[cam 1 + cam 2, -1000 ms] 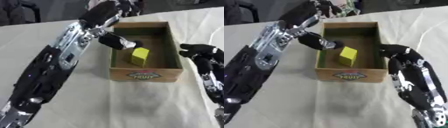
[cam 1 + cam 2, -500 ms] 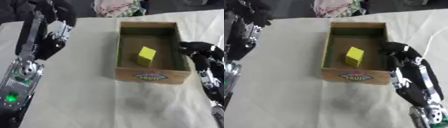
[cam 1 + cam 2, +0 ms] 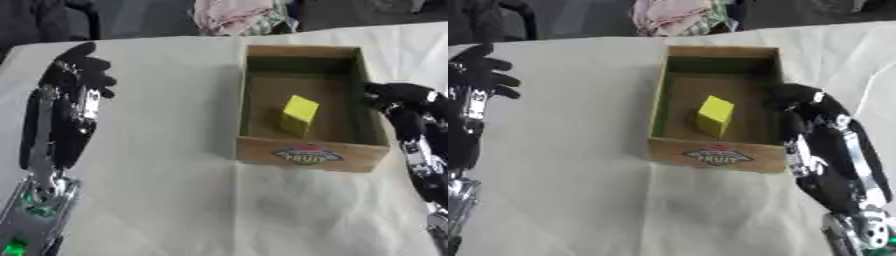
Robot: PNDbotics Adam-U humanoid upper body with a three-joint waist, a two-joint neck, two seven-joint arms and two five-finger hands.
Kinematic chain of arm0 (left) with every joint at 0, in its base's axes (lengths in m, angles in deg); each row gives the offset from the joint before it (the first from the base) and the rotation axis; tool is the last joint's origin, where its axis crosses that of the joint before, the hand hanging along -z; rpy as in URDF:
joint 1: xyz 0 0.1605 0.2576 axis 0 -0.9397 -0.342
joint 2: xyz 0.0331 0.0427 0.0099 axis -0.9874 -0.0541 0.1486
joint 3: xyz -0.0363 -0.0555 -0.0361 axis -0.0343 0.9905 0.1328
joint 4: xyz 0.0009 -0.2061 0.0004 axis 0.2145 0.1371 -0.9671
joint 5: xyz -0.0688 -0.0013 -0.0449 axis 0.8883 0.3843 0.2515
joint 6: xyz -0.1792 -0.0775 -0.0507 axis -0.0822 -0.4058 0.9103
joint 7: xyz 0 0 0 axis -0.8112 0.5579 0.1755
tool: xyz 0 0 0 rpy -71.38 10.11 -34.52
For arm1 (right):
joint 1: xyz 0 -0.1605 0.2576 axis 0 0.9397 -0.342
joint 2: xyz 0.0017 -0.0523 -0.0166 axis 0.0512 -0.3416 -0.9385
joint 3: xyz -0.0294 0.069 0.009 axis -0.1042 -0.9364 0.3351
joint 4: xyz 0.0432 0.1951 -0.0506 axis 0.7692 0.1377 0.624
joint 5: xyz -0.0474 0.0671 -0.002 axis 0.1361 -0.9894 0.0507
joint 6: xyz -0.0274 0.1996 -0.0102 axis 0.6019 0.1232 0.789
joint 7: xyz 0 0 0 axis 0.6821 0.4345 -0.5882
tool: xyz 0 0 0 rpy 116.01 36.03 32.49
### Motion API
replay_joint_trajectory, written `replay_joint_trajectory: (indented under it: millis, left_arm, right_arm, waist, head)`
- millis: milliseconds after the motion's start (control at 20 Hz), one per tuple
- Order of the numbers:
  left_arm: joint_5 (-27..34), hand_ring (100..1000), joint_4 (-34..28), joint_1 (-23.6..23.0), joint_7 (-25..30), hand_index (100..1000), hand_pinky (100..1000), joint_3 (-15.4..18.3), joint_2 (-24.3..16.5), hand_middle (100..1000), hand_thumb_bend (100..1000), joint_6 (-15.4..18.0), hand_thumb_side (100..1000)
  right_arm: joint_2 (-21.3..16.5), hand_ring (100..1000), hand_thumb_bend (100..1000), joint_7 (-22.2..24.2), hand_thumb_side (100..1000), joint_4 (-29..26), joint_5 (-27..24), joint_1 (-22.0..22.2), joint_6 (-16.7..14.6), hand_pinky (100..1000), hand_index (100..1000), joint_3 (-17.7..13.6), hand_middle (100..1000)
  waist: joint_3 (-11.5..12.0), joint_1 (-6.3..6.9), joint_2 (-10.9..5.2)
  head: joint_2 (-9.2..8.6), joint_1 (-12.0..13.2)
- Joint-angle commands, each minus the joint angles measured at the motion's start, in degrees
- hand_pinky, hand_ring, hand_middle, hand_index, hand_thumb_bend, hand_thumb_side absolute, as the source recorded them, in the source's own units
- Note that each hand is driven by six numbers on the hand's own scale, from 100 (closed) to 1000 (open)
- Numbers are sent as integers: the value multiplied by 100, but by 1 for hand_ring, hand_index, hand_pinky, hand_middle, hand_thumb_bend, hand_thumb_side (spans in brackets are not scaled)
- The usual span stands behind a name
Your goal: Pick up objects on the table and place them in the box.
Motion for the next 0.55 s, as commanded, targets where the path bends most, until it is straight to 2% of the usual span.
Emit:
replay_joint_trajectory:
  millis: [50, 300, 550]
  left_arm:
    - [63, 568, -116, -53, -55, 846, 521, 12, 91, 608, 303, -14, 771]
    - [64, 559, -106, -128, -54, 844, 516, -15, 301, 600, 299, -21, 779]
    - [74, 554, 2, -204, -149, 841, 513, 141, 416, 596, 301, -25, 786]
  right_arm:
    - [-76, 854, 100, -26, 470, -123, 71, -11, -4, 832, 775, -49, 596]
    - [-46, 855, 100, -38, 470, -123, 85, 20, 9, 833, 775, -59, 595]
    - [-45, 855, 100, -49, 470, -123, 103, 34, 16, 833, 775, -72, 595]
  waist:
    - [1, -28, -102]
    - [8, -64, -97]
    - [41, -69, -98]
  head:
    - [26, -27]
    - [47, -61]
    - [20, -98]
